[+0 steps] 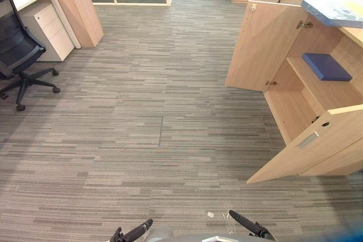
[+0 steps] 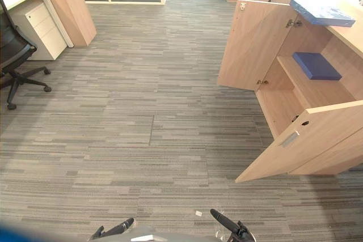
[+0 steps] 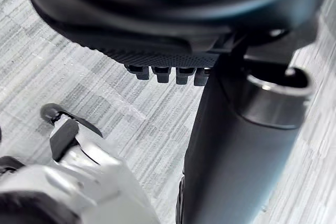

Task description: Walk over to the cabinet, pick up the folder, carry it to the office cabinet, place the folder inside the office cabinet, then close the office cabinet door

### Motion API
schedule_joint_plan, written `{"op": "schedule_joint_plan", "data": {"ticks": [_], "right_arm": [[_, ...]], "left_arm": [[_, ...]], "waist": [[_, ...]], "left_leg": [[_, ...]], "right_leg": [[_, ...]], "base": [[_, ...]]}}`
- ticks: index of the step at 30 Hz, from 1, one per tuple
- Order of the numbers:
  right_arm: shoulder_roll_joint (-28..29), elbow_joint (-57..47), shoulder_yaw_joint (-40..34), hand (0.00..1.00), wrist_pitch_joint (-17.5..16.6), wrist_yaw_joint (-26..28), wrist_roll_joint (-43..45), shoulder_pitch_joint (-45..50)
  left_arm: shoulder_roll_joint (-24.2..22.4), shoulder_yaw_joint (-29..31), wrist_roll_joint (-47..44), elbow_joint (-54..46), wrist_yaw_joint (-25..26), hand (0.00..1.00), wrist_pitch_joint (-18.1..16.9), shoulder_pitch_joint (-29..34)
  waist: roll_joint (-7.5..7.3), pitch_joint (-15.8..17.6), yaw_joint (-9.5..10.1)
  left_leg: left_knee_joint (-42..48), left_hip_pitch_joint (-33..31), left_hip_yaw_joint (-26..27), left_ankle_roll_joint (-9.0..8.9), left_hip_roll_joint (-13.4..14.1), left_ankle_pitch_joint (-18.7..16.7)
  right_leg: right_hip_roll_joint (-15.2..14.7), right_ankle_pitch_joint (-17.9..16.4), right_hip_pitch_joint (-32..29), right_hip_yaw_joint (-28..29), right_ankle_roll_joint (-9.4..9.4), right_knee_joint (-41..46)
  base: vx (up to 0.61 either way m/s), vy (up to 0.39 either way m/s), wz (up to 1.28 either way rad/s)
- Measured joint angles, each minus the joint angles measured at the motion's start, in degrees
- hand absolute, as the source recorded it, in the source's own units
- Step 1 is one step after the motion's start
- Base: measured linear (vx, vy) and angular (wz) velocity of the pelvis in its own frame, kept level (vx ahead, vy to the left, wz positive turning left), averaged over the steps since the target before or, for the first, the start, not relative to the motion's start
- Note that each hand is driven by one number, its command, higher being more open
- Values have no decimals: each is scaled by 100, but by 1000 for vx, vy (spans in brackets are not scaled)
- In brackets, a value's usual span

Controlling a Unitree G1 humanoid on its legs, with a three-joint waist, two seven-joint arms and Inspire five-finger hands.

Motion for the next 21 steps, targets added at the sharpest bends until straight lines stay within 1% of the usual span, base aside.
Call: {"op": "schedule_joint_plan", "data": {"ticks": [1, 2, 3, 4, 5, 6, 7, 8, 9, 10, 11, 12, 13, 14, 15, 16, 17, 18, 19, 20, 21], "right_arm": [[2, -6, 24, 100, 14, -45, -86, -4], [3, -10, 76, 100, 43, -56, -273, -27], [8, -11, 98, 100, 60, -56, -379, -39], [18, -11, 150, 100, 96, -58, -438, -54], [25, -9, 154, 100, 130, -53, -521, -69], [34, -1, 120, 100, 139, -56, -586, -78], [76, 16, -2, 100, 163, -65, -623, -79], [114, 73, -165, 100, 191, -70, -637, -97], [125, 138, -286, 100, 214, -69, -673, -123], [170, 283, -548, 100, 224, -88, -759, -129], [242, 419, -833, 100, 235, -109, -936, -216], [250, 426, -991, 100, 244, -85, -1027, -235], [304, 441, -1318, 100, 250, -33, -1066, -224], [373, 457, -1474, 100, 251, -25, -1066, -214], [395, 444, -1790, 100, 256, 30, -1062, -196], [389, 404, -1946, 100, 247, 84, -1050, -190], [365, 345, -2032, 100, 243, 112, -1035, -182], [355, 170, -2074, 100, 220, 147, -912, -209], [344, 111, -2069, 100, 208, 148, -801, -212], [301, 76, -2052, 100, 160, 139, -692, -222], [304, 55, -1904, 100, 101, 131, -466, -242]], "left_arm": [[-29, 17, -41, -90, 6, 100, 3, 71], [-32, 18, -58, -150, 10, 100, 3, 76], [-30, 18, -68, -176, 12, 100, -1, 81], [-34, 42, -170, -207, 11, 100, -4, 96], [-43, 54, -306, -199, 28, 100, -10, 95], [-43, 58, -406, -175, 35, 100, -10, 90], [-37, 72, -571, -151, 62, 100, -8, 82], [-30, 91, -656, -104, 114, 100, -19, 62], [-31, 112, -676, -45, 142, 100, -30, 57], [12, 131, -684, 132, 206, 100, -55, 8], [94, 164, -686, 267, 224, 100, -82, -43], [85, 188, -700, 293, 210, 100, -106, -44], [136, 231, -751, 336, 208, 100, -87, -33], [186, 231, -777, 383, 202, 100, -75, -20], [230, 226, -782, 397, 173, 100, -68, 29], [231, 200, -780, 398, 130, 100, -68, 48], [225, 164, -779, 398, 107, 100, -73, 50], [230, 163, -776, 389, 27, 100, -76, 17], [232, 160, -756, 392, 12, 100, -79, 10], [230, 113, -664, 399, -11, 100, -74, 1], [228, 25, -512, 398, -33, 100, -75, -9]], "waist": [[21, 8, 3], [-35, -7, 36], [-50, -10, 40], [-104, -30, 73], [-123, -39, 92], [-130, -42, 101], [-172, -49, 112], [-196, -45, 140], [-191, -54, 151], [-201, -124, 154], [-362, -264, 143], [-361, -295, 136], [-445, -361, 116], [-518, -409, 125], [-606, -505, 132], [-565, -561, 110], [-518, -591, 88], [-566, -616, 3], [-566, -615, -51], [-515, -593, -103], [-450, -599, -131]], "left_leg": [[480, -302, 1, -4, 110, -57], [503, -499, 8, -52, 218, -118], [390, -584, 7, -62, 262, -132], [-89, -681, 9, -76, 302, -157], [-836, -731, 1, -76, 357, -153], [-1296, -746, -38, -80, 363, -119], [-2224, -766, -159, -67, 325, 48], [-3026, -762, -231, -40, 328, 327], [-3306, -754, -242, -110, 346, 630], [-3277, -653, 90, -112, 230, 1272], [-3129, -642, 307, 68, 16, 968], [-2939, -635, 347, 189, -38, 851], [-2735, -455, 549, 367, -184, 553], [-2757, -289, 665, 468, -295, 459], [-3016, 205, 847, 668, -569, 330], [-3285, 535, 888, 752, -709, 278], [-3478, 726, 933, 815, -788, 239], [-3874, 1228, 1028, 872, -1033, 233], [-4025, 1443, 1026, 893, -1103, 234], [-4293, 1883, 1002, 904, -1160, 236], [-4499, 2206, 965, 925, -1136, 222]], "right_leg": [[-23, -100, 133, 67, 19, 3], [-105, -198, 240, 136, 71, -7], [-160, -254, 278, 174, 107, -9], [-321, -373, 340, 276, 202, -19], [-491, -461, 439, 363, 316, -78], [-591, -508, 479, 381, 397, -100], [-845, -630, 613, 400, 557, -192], [-1128, -753, 826, 403, 669, -335], [-1262, -775, 949, 409, 703, -403], [-1519, -763, 1110, 448, 687, -404], [-1786, -514, 951, 548, 506, -210], [-1883, -300, 893, 565, 538, -69], [-2096, 43, 890, 632, 661, 248], [-2238, 206, 848, 689, 629, 487], [-2469, 778, 547, 855, 466, 1313], [-2592, 1306, 261, 890, 325, 1901], [-2672, 1544, 15, 867, 146, 2374], [-2985, 1694, -594, 533, -327, 3663], [-3105, 1638, -738, 292, -438, 4037], [-3162, 1387, -915, -119, -590, 4510], [-2988, 937, -1095, -435, -539, 4701]], "base": [[224, 78, -21], [281, 109, -22], [281, 156, -30], [334, 216, -31], [372, 250, -31], [462, 319, -21], [530, 371, -14], [641, 468, -15], [545, 418, -14], [533, 456, -16], [441, 380, -19], [684, 577, -33], [590, 459, -37], [697, 519, -62], [549, 385, -61], [525, 384, -57], [449, 387, -38], [364, 347, -23], [398, 357, -22], [343, 273, -14], [263, 178, -18]]}}
